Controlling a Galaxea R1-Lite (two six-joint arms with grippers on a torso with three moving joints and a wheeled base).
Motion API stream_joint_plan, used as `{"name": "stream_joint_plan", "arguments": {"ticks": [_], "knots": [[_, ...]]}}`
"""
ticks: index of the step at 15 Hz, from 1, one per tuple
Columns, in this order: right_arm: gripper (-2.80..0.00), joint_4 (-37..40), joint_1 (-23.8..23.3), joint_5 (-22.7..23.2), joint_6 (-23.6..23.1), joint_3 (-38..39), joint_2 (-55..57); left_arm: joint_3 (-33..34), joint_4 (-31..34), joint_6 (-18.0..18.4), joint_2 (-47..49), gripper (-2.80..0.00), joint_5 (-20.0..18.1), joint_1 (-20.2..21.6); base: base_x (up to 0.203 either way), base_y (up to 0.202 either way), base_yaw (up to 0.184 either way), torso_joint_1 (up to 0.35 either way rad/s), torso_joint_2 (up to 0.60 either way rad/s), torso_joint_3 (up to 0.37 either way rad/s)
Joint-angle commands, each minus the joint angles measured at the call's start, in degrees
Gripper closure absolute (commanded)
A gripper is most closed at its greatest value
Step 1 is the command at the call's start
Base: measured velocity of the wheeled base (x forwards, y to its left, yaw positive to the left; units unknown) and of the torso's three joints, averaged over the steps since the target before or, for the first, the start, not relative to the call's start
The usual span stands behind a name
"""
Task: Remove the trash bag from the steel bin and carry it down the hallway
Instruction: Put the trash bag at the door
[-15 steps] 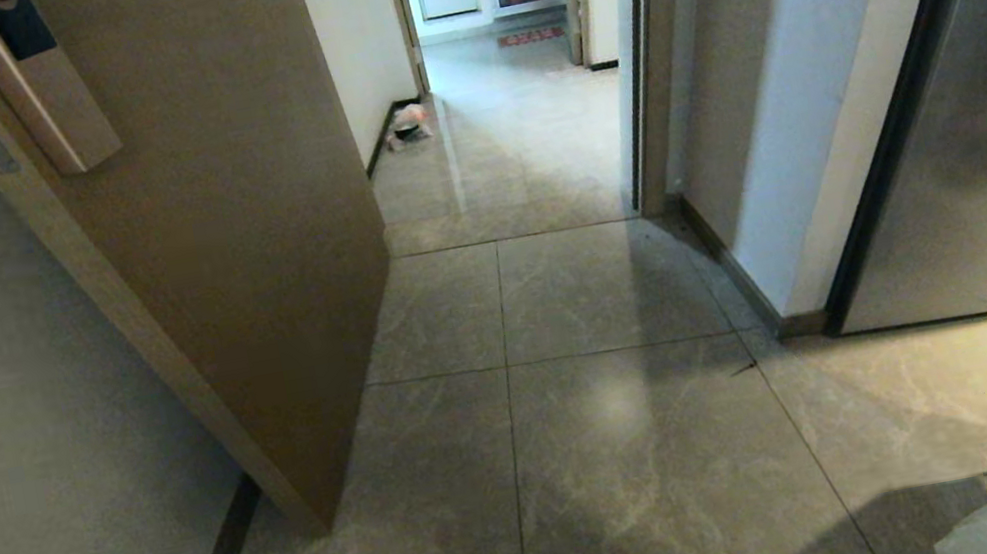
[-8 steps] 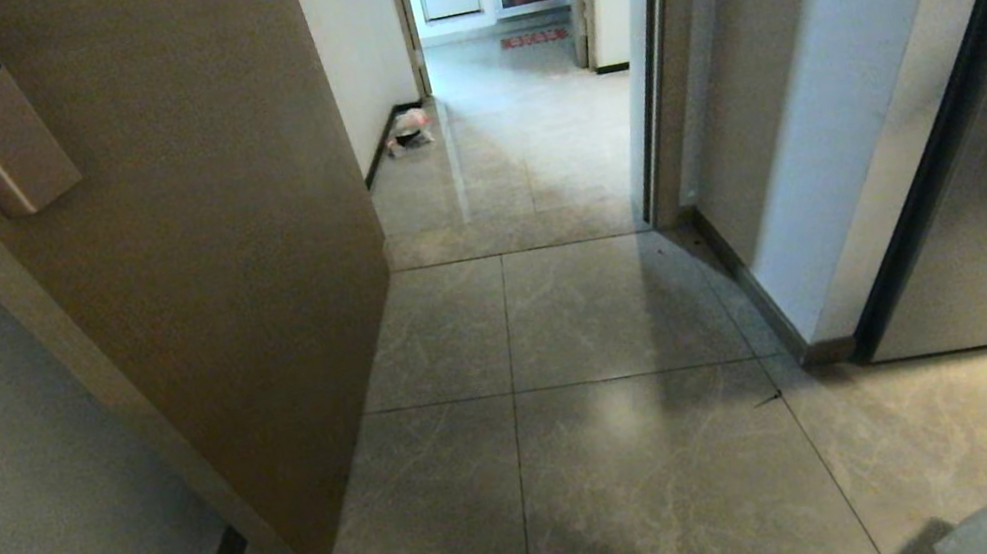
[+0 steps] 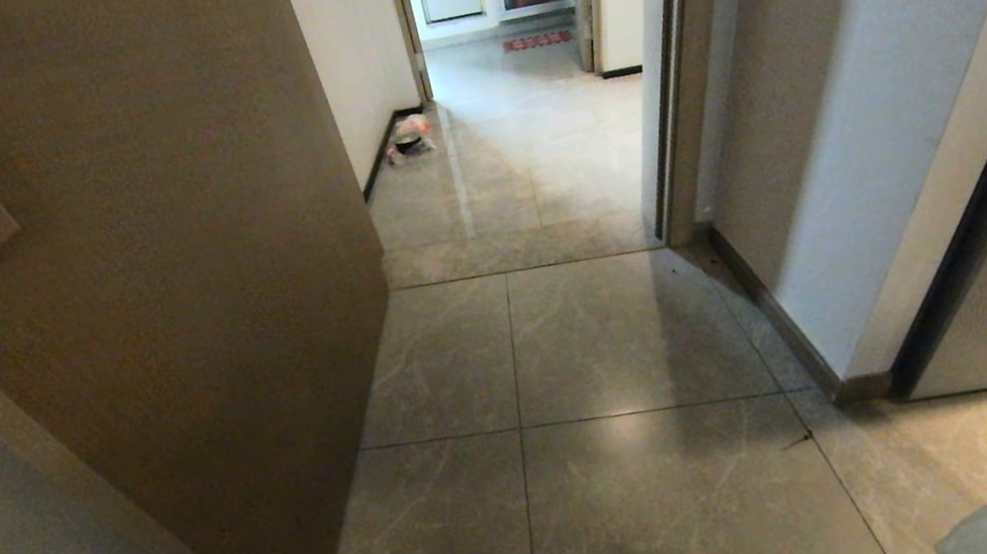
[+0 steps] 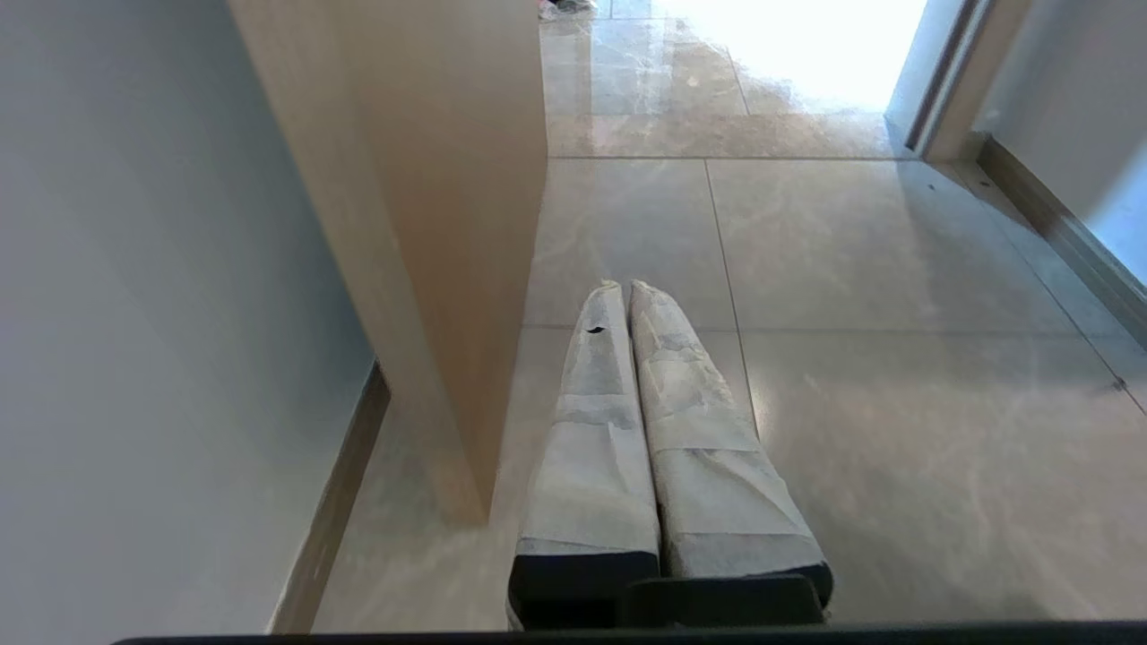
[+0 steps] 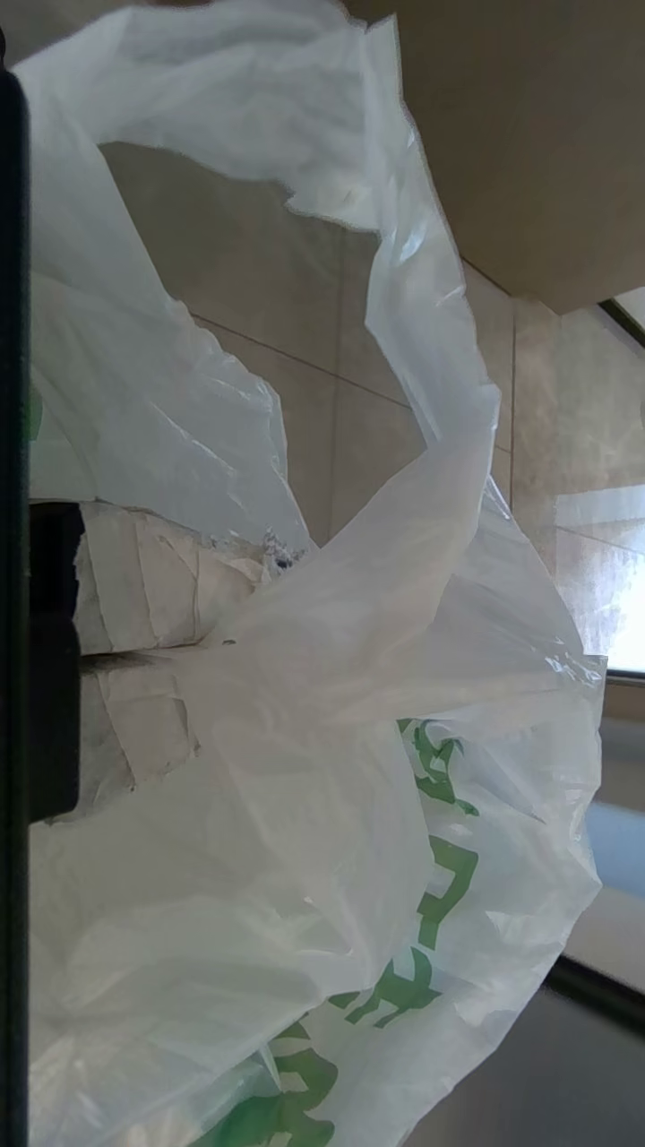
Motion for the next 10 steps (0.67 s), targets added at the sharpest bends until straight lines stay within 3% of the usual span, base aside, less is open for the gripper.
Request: {"name": "stream_joint_plan", "arguments": {"ticks": [1, 10], "knots": [[0.0, -0.05, -0.05, 0.01, -0.03, 0.0, 0.07, 0.0, -0.05, -0.02, 0.0, 0.0, -0.01, 0.0, 0.189, 0.0, 0.001, 0.002, 0.01, 0.007], [0.0, -0.05, 0.0, 0.01, -0.03, 0.0, 0.07, 0.0, -0.05, -0.02, 0.0, 0.0, -0.01, 0.0, 0.194, 0.0, 0.001, 0.001, 0.0, 0.004]]}}
